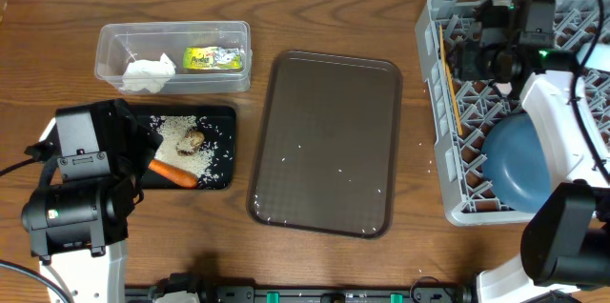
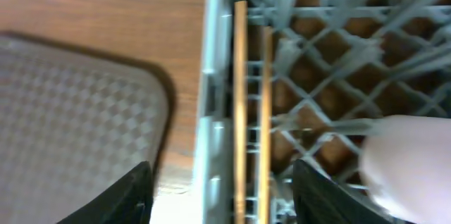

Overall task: Sort waste into correct bins and load items into the dishwasher rack
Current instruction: 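Insert the chopstick upright into the rack beside the first one, then release the chopstick and pull the right gripper back out of the rack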

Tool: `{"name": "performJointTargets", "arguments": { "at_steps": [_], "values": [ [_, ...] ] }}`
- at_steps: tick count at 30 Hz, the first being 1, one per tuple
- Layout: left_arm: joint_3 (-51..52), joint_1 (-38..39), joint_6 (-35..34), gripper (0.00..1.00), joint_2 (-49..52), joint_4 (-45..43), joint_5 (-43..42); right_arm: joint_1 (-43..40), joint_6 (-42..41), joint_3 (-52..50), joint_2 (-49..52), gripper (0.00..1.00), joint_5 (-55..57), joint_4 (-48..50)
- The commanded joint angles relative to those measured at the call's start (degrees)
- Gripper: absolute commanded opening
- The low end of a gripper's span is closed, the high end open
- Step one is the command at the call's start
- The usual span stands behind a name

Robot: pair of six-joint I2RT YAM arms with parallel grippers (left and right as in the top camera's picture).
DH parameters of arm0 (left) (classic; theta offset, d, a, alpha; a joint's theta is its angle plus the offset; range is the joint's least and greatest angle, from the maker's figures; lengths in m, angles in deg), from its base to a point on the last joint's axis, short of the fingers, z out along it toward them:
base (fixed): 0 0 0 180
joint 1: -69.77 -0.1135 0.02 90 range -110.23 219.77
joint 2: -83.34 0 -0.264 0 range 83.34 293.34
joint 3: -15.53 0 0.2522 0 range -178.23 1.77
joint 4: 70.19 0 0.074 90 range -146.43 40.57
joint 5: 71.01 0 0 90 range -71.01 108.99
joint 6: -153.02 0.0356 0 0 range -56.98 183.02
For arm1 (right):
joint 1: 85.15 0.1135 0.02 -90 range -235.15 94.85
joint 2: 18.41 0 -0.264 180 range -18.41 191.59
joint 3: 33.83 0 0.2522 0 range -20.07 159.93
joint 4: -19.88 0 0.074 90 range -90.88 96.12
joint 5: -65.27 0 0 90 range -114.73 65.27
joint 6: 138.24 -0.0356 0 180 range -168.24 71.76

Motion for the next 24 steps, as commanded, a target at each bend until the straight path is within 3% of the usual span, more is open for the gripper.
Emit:
{"name": "performJointTargets", "arguments": {
  "at_steps": [1, 10, 11, 13, 14, 15, 18, 22, 24],
  "values": [
    [-0.20, -0.20, -0.11, 0.98, 0.02, 0.17, 1.11, 0.90, 0.13, 0.44, -2.64, 0.59, -5.40, -0.87],
    [-0.20, -0.20, -0.11, 0.98, 0.02, 0.20, 1.11, 4.13, -5.25, 0.44, -15.93, 0.66, -12.07, -9.22],
    [-0.20, -0.20, -0.11, 0.98, 0.02, 0.17, 1.11, 4.66, -5.29, 0.42, -17.07, 0.63, -11.89, -11.61],
    [-0.20, -0.20, -0.11, 0.98, 0.02, 0.17, 1.11, 5.97, -5.60, 0.28, -18.88, 0.48, -10.51, -16.87],
    [-0.20, -0.20, -0.11, 0.98, 0.02, 0.17, 1.11, 7.04, -7.54, 0.00, -19.89, 0.34, -7.45, -19.96],
    [-0.20, -0.20, -0.11, 0.98, 0.02, 0.17, 1.11, 7.74, -9.75, -0.28, -20.57, 0.31, -4.74, -21.73],
    [-0.20, -0.20, -0.11, 0.98, 0.02, 0.17, 1.11, 9.90, -16.79, -1.79, -23.17, 0.31, 2.49, -25.97],
    [-0.20, -0.20, -0.11, 0.98, 0.02, 0.17, 1.11, 12.09, -19.23, -5.57, -28.37, 0.34, 3.26, -27.08],
    [-0.20, -0.20, -0.11, 0.98, 0.02, 0.17, 1.11, 12.98, -20.00, -8.72, -31.93, 0.42, 3.26, -26.36]
  ]
}}
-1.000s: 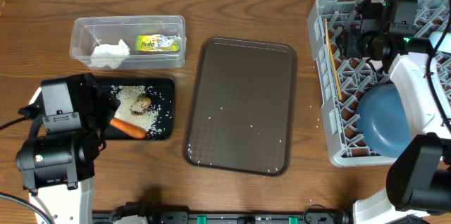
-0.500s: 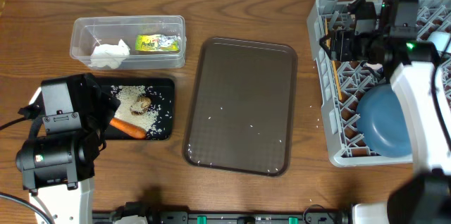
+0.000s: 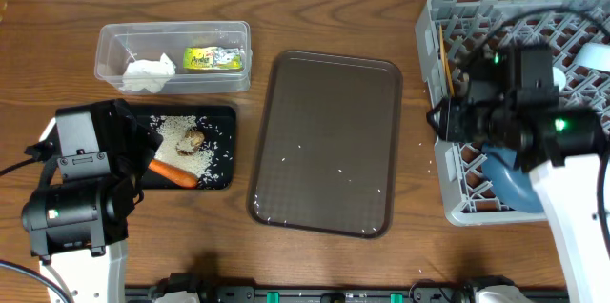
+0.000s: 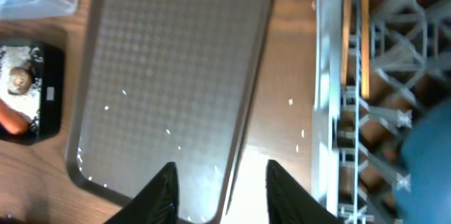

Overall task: Sort waste into correct bins and load items into the dishwasher rack
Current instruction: 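Release the chopstick and pull the right gripper back out of the rack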

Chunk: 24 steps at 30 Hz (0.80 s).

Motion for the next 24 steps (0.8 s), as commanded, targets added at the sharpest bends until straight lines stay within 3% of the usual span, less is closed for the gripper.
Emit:
{"name": "performJointTargets", "arguments": {
  "at_steps": [1, 2, 3, 15, 24],
  "values": [
    [-0.20, -0.20, -0.11, 0.98, 0.00, 0.20, 1.09, 1.81, -4.81, -4.61, -6.40, 0.61, 2.67, 0.90],
    [-0.20, -0.20, -0.11, 0.98, 0.00, 0.20, 1.09, 2.12, -5.22, -6.60, -8.07, 0.95, 2.62, 1.46],
    [-0.20, -0.20, -0.11, 0.98, 0.00, 0.20, 1.09, 2.38, -5.57, -8.66, -9.60, 0.99, 2.67, 1.77],
    [-0.20, -0.20, -0.11, 0.98, 0.00, 0.20, 1.09, 2.56, -22.62, -27.69, -15.32, 0.99, 2.64, 7.78],
    [-0.20, -0.20, -0.11, 0.98, 0.00, 0.20, 1.09, 2.56, -22.86, -28.55, -14.93, 0.99, 2.23, 11.76]
  ]
}}
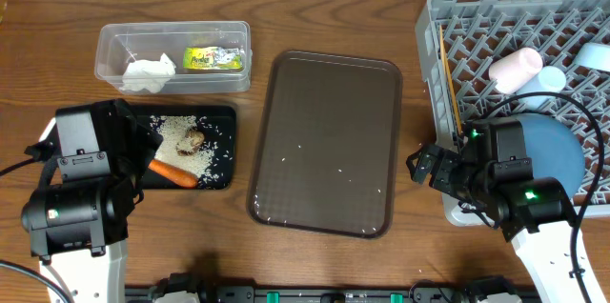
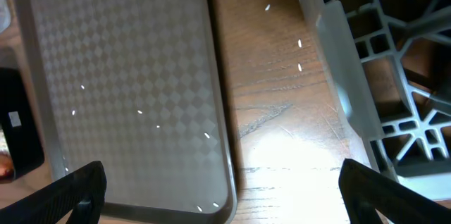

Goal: Sort waste into correct bins and load items into the dishwasher rack

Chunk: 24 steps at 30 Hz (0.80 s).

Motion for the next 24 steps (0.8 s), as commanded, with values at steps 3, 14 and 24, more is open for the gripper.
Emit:
{"name": "performJointTargets", "arguments": {
  "at_steps": [3, 14, 24],
  "values": [
    [-0.20, -0.20, -0.11, 0.98, 0.00, 0.17, 1.11, 0.52, -1.57, -0.35, -0.07, 0.99, -0.07, -0.85],
    [-0.20, -0.20, -0.11, 0.98, 0.00, 0.17, 1.11, 0.55, 2.97, -0.35, -0.07, 0.99, 1.84, -0.22],
    [-0.20, -0.20, -0.11, 0.98, 0.00, 0.17, 1.11, 0.87, 15.37, -0.74, -0.09, 0.99, 2.27, 10.91]
  ]
}}
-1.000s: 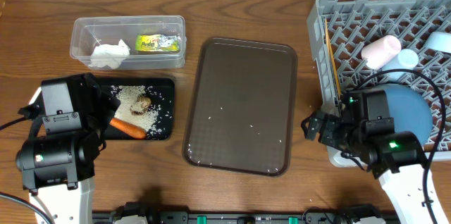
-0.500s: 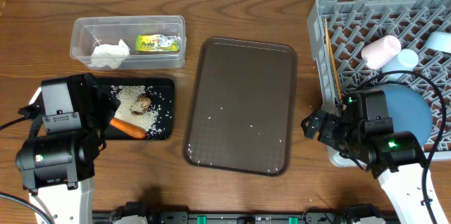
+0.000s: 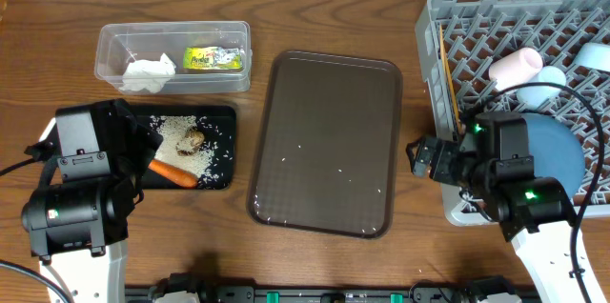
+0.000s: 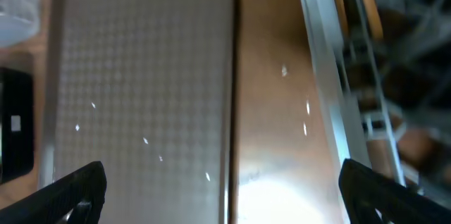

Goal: Sort waste into correct bins and load items into the dishwasher rack

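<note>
The grey dishwasher rack stands at the right. It holds two wooden chopsticks along its left wall, a pink cup, a pale blue cup and a blue plate. My right gripper hangs over the strip of table between the rack and the brown tray. In the right wrist view that gripper is wide open and empty, with the chopsticks at the upper right. My left arm rests at the front left, its fingers hidden.
A clear bin at the back left holds a crumpled tissue and a yellow-green wrapper. In front of it is a black food tray with rice, a carrot and a brown scrap. Rice grains dot the brown tray.
My right gripper has shifted slightly away from the table's front edge, along the gap between tray and rack. The chopsticks show in its wrist view again. It stays open and empty; the left arm is unmoved.
First my right gripper was open over the rack's back left, above the chopsticks lying inside. It was then over the rack's left wall, then near the rack's front-left corner with jaws wider. Now it hovers beside the rack, empty.
</note>
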Tool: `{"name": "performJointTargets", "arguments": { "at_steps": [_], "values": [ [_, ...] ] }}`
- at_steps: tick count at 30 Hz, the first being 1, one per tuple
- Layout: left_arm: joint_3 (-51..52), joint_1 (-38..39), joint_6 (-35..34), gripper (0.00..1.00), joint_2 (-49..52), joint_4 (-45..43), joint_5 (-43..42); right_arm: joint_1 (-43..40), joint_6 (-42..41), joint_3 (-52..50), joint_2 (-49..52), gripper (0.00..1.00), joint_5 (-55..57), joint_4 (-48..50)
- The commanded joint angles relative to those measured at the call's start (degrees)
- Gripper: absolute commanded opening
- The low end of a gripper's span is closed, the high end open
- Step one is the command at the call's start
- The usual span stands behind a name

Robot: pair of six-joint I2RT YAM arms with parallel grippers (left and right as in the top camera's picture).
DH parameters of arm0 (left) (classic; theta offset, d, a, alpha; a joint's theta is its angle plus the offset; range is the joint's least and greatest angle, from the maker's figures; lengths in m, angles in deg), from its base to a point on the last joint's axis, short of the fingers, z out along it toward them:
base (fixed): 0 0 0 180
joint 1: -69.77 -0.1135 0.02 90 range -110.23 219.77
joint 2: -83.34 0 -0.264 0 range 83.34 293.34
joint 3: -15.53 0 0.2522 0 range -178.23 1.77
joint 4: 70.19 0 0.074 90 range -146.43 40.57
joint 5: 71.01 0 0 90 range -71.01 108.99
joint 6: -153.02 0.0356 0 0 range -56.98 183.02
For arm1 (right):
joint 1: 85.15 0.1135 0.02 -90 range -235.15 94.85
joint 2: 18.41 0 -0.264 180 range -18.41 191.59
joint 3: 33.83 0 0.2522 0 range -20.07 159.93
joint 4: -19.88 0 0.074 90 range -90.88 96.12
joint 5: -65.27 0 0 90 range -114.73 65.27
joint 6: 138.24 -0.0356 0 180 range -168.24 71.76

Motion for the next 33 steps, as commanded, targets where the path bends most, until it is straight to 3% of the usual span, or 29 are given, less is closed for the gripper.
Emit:
{"name": "performJointTargets", "arguments": {
  "at_steps": [1, 8, 19, 26, 33],
  "values": [
    [-0.20, -0.20, -0.11, 0.98, 0.00, 0.17, 1.11, 0.74, 6.34, -1.03, -0.46, 0.99, 1.55, 3.39],
    [-0.20, -0.20, -0.11, 0.98, 0.00, 0.17, 1.11, 0.74, 5.51, -8.39, -6.91, 0.99, 2.82, 16.76],
    [-0.20, -0.20, -0.11, 0.98, 0.00, 0.17, 1.11, 0.72, 5.46, -31.85, -27.80, 0.99, 2.99, 45.94],
    [-0.20, -0.20, -0.11, 0.98, 0.00, 0.17, 1.11, -0.35, 7.43, -42.16, -39.10, 0.99, 3.17, 51.58],
    [-0.20, -0.20, -0.11, 0.98, 0.00, 0.17, 1.11, -3.26, 7.89, -45.55, -45.44, 0.99, 3.13, 48.54]
  ]
}}
